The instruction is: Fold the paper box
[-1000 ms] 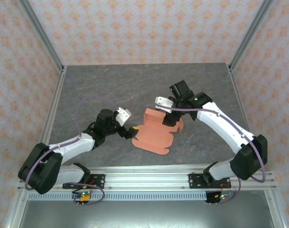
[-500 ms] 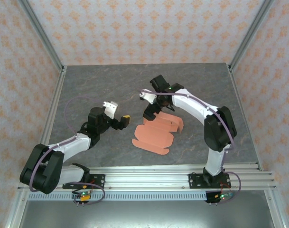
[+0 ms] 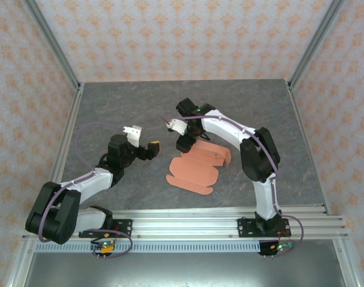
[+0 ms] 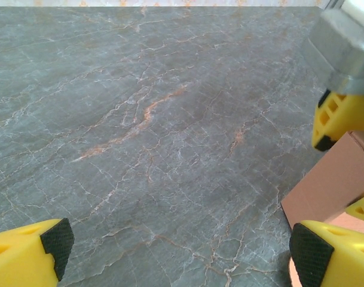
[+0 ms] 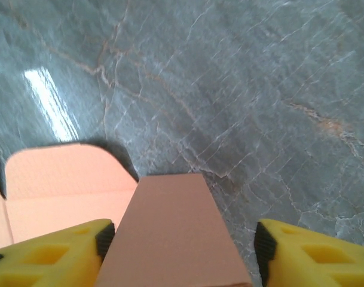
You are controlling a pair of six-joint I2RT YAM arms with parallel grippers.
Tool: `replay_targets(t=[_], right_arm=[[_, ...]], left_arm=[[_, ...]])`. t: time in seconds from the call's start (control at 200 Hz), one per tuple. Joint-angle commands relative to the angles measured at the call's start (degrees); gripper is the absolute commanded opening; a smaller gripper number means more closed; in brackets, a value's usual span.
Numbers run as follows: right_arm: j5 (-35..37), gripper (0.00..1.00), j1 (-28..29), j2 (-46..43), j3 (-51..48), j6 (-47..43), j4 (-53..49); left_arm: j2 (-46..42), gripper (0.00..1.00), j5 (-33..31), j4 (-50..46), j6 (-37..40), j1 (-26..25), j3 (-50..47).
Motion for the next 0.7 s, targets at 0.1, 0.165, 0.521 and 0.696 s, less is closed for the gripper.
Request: replay_targets(t=[0.1, 0.165, 0.521, 0.696], right_arm=[[-1.8, 0.42, -0.2, -0.7, 1.4, -3.0, -3.7], [-2.9, 0.39, -0.2, -1.3, 1.0, -4.1, -3.4], [-9.6, 0.40, 0.1, -10.1, -4.3, -20.0, -7.7], [-10.8, 0.42, 0.1, -17.9, -10.2, -26.1, -5.6]], left_arm=[[-0.8, 0.97, 0.2, 1.9, -0.6, 0.3, -0.2], [-0.8, 0.97, 1.8, 1.8, 0.0, 0.3, 0.0], [-1.1, 0.96, 17.8, -5.0, 13.0, -6.5, 2.7], [-1.3, 0.96, 19.8, -6.4, 15.3, -8.4, 3.3]])
